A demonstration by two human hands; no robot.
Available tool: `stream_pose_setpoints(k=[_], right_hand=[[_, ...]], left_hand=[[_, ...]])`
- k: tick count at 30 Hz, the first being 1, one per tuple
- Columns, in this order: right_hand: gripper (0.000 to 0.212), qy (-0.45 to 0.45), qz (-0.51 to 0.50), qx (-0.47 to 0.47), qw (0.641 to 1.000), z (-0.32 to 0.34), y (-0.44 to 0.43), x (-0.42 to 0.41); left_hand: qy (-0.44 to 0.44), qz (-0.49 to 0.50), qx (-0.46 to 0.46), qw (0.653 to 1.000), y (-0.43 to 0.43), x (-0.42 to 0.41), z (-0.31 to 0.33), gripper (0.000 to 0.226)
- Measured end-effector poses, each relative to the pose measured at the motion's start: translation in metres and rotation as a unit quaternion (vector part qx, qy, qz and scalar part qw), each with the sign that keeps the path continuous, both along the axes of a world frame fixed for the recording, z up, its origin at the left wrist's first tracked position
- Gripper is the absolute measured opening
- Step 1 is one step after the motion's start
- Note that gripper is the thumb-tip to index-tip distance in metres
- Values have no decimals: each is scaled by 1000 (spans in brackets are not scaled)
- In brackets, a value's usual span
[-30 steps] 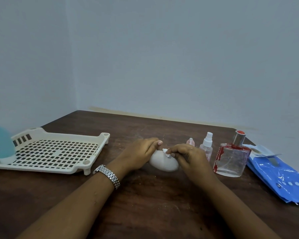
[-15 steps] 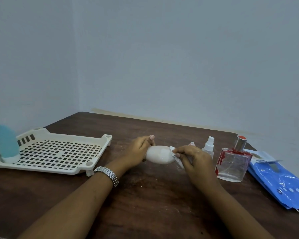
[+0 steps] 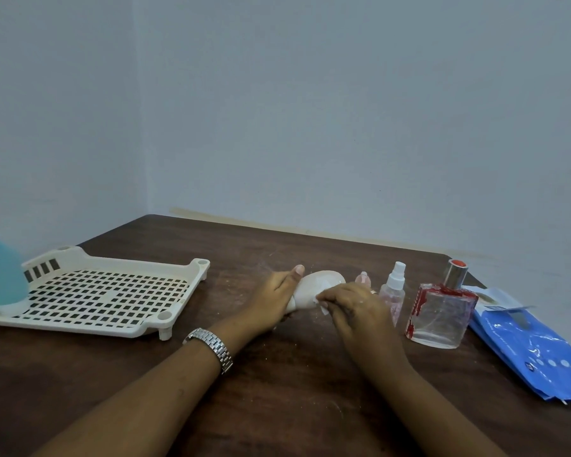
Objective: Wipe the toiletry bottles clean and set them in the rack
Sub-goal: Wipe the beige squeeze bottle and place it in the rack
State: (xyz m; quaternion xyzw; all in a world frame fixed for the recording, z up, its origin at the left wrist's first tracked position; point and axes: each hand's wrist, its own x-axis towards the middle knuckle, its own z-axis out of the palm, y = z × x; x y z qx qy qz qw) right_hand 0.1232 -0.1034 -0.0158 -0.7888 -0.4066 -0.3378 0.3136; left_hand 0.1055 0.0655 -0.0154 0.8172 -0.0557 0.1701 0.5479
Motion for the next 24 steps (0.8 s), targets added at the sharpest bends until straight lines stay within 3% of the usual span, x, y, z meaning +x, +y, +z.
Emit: stream_pose_setpoints(k=[7,18,24], right_hand=[[13,-19,2,-12,1000,1,1,2],[24,11,-92,108,990,5,-8,16],[29,15,-89,30,995,1,-1,10]], left_hand=[[1,4,-25,1000,-4,2,1,49],[1,-1,53,999,-6,-1,1,59],[-12,27,120,992,-4,0,1,46]])
